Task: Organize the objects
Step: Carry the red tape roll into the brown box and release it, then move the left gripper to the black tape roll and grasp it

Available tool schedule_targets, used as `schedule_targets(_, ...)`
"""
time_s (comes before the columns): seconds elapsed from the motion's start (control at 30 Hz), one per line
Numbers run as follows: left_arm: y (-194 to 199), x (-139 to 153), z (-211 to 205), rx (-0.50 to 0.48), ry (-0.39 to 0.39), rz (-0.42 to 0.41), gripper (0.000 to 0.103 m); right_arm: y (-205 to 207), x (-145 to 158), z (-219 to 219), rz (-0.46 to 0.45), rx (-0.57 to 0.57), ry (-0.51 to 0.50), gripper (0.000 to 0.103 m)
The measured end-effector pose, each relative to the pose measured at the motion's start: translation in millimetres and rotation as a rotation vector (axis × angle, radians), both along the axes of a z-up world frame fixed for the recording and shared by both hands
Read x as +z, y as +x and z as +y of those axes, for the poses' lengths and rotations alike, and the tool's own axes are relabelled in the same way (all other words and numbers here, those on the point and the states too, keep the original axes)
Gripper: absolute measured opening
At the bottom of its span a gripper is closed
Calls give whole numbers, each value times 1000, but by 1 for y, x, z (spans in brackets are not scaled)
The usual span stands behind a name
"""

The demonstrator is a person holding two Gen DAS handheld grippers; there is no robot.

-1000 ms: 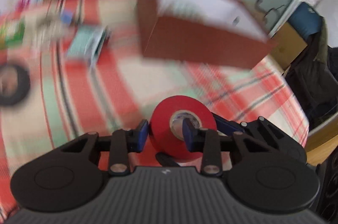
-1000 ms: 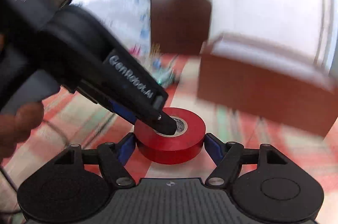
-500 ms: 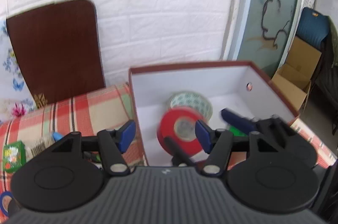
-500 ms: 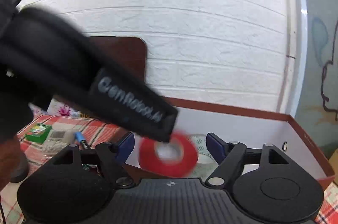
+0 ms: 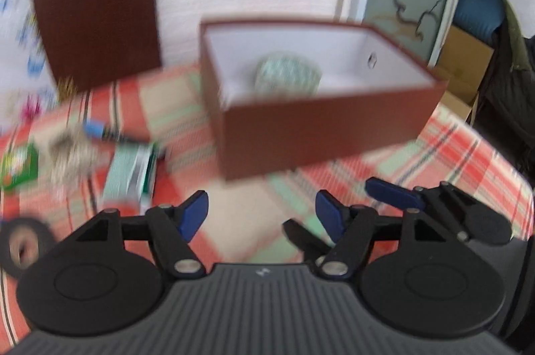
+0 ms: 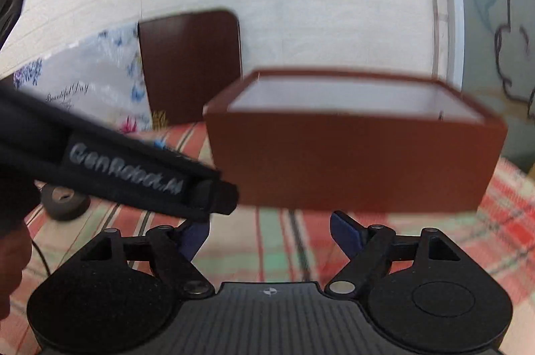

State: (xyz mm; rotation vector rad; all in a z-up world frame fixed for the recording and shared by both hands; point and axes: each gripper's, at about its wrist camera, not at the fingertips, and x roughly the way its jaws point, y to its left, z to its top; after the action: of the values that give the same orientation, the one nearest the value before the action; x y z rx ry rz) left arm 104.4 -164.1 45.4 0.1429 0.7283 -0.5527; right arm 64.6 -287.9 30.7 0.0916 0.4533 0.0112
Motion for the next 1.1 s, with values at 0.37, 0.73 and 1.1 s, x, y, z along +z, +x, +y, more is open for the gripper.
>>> schedule_targets(0.37,-25,-47,102,199,-18,91,73,-19,-17,49,183,112,-42,82)
schedule_targets(0.73,-22,-54,243,637,34,-34,74,-6,-20,121,174,324,-101,82)
schedule_targets(1.1,-23,-65,302,708,-208,-130,92,94,-25,232,117,527,-140,76)
